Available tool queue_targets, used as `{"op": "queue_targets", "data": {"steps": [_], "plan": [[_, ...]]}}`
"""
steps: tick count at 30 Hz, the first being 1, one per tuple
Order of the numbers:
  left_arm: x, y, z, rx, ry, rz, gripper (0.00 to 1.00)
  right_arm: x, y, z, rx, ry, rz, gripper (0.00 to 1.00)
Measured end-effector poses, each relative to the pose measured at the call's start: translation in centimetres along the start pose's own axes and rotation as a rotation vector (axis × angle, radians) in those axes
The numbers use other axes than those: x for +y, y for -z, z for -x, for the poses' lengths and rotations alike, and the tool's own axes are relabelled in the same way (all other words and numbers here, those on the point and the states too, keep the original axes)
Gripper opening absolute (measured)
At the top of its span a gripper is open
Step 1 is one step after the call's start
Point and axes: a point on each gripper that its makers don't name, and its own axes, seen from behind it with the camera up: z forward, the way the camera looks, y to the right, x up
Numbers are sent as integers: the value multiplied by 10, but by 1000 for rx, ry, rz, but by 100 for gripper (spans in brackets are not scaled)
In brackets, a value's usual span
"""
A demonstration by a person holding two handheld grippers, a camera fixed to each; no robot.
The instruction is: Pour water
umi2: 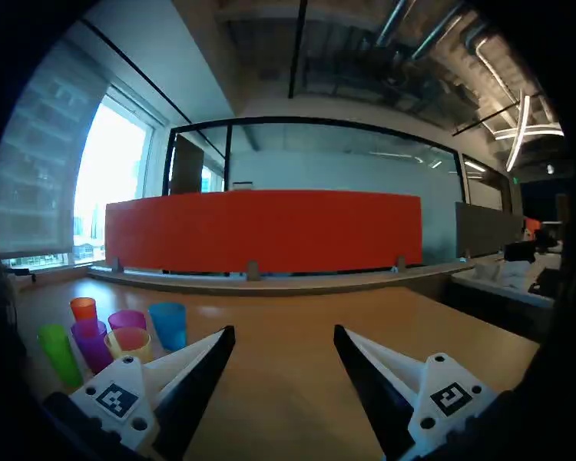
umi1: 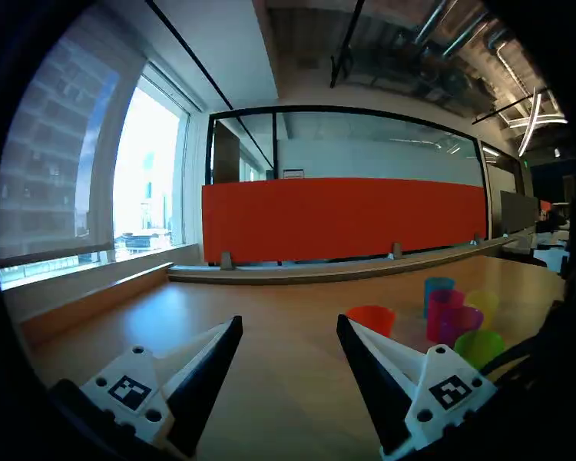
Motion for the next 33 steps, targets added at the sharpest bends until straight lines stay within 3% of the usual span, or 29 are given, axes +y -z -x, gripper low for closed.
{"op": "queue_targets", "data": {"steps": [11, 18, 26, 33], "plan": [[26, 1, -26, -18, 39, 113, 91, -7, -5, -41, 18, 52, -36, 100], [40, 5, -46, -20, 12, 185, 91, -12, -8, -70, 38, 66, -49, 100], [60, 6, -49, -60, -3, 276, 91, -19, -10, -78, 25, 85, -80, 100], [75, 7, -49, -91, -36, 355, 91, -37, -12, -75, -16, 138, -166, 100]]}}
